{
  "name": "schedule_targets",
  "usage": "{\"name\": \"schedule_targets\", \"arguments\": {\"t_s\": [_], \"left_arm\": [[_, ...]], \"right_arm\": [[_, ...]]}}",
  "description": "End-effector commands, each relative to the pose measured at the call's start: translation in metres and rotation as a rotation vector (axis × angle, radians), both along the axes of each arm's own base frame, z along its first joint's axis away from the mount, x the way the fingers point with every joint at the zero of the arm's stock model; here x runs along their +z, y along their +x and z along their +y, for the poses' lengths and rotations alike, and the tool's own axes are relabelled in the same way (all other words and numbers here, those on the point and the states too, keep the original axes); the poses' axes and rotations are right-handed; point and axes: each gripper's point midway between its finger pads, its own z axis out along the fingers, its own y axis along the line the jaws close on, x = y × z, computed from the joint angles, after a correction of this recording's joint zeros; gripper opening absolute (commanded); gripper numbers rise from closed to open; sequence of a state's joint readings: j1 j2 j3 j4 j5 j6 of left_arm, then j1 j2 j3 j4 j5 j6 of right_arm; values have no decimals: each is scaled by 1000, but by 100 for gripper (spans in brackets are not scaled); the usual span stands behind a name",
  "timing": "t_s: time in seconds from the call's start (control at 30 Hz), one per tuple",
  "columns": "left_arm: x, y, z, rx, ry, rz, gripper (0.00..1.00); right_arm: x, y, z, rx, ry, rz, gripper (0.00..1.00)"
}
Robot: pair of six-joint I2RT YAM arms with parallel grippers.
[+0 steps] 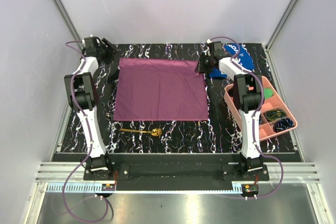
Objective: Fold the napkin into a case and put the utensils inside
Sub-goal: Flatten out the crumpled napkin at the center of the board.
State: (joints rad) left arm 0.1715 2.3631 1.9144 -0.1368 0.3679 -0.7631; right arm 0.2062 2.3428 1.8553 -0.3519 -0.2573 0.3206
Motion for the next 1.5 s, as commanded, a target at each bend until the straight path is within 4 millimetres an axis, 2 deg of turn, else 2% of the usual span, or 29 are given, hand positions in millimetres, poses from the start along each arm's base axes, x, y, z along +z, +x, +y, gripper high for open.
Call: {"name": "schedule_targets", "arguments": {"t_s": [0.0, 0.3, 0.4, 0.5, 0.63, 0.73, 0.77, 0.8, 0.83, 0.9, 0.93, 1.0, 1.03, 1.07, 1.1, 1.13, 1.17, 1.2, 1.23, 1.27, 1.3, 1.33, 1.37, 1.4, 1.43, 1.47], "left_arm": [[-3, 15, 8, 17, 16, -35, 66], [-31, 12, -1, -5, -42, 26, 64], [-31, 10, -4, -14, -55, 23, 56], [-23, 9, -6, -20, -63, 1, 47], [-18, 7, -8, -30, -75, -4, 26], [-12, 5, -13, -50, -107, -10, 12], [-8, 4, -15, -53, -116, -16, 4], [-8, 3, -18, -62, -132, -29, 0], [2, 2, -17, -51, -163, -43, 0], [11, 3, -19, -54, -200, -86, 0], [20, 4, -17, -34, -237, -99, 0], [34, 9, -15, -20, -279, -160, 0], [34, 10, -15, 9, -347, -156, 0], [37, 13, -15, 21, -380, -172, 0], [48, 19, -10, 32, -404, -237, 0], [41, 21, -9, 74, -487, -215, 0], [41, 23, -7, 95, -523, -229, 0], [51, 29, 0, 128, -547, -299, 0], [43, 33, 3, 179, -640, -291, 1], [44, 37, 5, 203, -682, -318, 2], [54, 43, 7, 224, -709, -384, 5], [42, 48, 8, 255, -761, -375, 21], [51, 53, 9, 258, -770, -405, 25], [43, 57, 5, 276, -775, -370, 31], [40, 60, 2, 270, -758, -353, 38], [40, 61, -1, 259, -741, -331, 59]], "right_arm": [[18, 15, 6, 19, 38, -57, 37], [17, 16, 7, 19, 49, -54, 34], [16, 16, 7, 17, 51, -51, 33], [17, 16, 7, 13, 57, -51, 32], [23, 18, 9, 7, 79, -59, 27], [29, 19, 10, -1, 102, -60, 16], [35, 19, 11, 3, 115, -65, 13], [36, 18, 12, -4, 128, -60, 7], [40, 20, 11, -10, 141, -66, 6], [50, 23, 10, -30, 200, -69, 0], [58, 28, 13, -23, 242, -93, 0], [63, 36, 6, -66, 302, -91, 0], [70, 44, 4, -78, 335, -116, 0], [69, 49, 0, -85, 381, -111, 0], [75, 55, 1, -118, 458, -100, 0], [84, 62, 2, -114, 509, -125, 0], [77, 71, 1, -128, 544, -129, 0], [91, 82, 1, -152, 597, -145, 0], [97, 90, 3, -148, 629, -166, 1], [103, 98, 4, -154, 666, -187, 5], [103, 109, 7, -190, 749, -173, 10], [118, 121, 8, -188, 802, -247, 15], [87, 129, 10, -217, 828, -203, 30], [126, 143, 13, -196, 902, -254, 36], [125, 146, 16, -186, 915, -219, 46], [98, 151, 17, -195, 916, -180, 53]]}}
